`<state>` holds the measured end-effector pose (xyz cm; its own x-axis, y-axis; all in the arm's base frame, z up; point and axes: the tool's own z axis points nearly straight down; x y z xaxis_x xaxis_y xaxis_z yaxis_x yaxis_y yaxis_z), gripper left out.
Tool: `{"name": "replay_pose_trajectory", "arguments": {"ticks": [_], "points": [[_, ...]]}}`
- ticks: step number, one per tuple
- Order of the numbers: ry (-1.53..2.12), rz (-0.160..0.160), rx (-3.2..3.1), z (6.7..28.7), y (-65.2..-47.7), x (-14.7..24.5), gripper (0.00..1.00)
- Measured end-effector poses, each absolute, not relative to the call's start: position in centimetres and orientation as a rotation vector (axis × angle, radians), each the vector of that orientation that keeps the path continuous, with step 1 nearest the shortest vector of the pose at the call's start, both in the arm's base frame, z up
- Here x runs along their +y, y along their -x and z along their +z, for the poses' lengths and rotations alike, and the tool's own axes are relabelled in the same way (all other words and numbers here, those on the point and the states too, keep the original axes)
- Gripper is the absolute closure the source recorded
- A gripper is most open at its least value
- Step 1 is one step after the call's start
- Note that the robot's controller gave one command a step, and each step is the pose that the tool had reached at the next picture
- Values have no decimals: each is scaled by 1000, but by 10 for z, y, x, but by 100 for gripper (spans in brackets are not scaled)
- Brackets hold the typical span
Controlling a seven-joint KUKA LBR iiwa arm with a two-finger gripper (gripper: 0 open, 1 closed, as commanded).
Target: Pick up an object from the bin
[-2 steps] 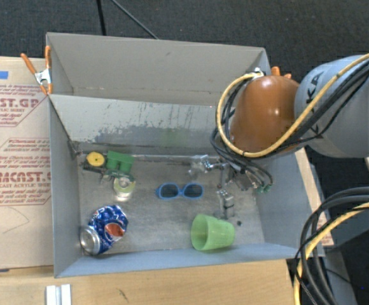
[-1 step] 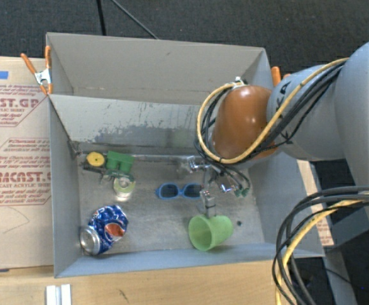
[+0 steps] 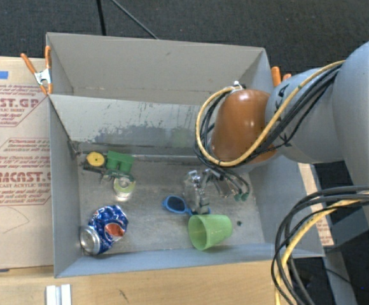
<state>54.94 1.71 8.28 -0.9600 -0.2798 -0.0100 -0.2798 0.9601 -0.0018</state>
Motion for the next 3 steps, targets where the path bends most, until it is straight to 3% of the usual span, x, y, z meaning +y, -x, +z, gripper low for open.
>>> {"name": "replay_pose_trajectory", "arguments": {"ticks": [1,2,3], "points": [[440,-4,3081,86,-554,17,0],[569,-13,3028,84,-520,25,0],[744,-17,2975,85,-516,29,0]]}}
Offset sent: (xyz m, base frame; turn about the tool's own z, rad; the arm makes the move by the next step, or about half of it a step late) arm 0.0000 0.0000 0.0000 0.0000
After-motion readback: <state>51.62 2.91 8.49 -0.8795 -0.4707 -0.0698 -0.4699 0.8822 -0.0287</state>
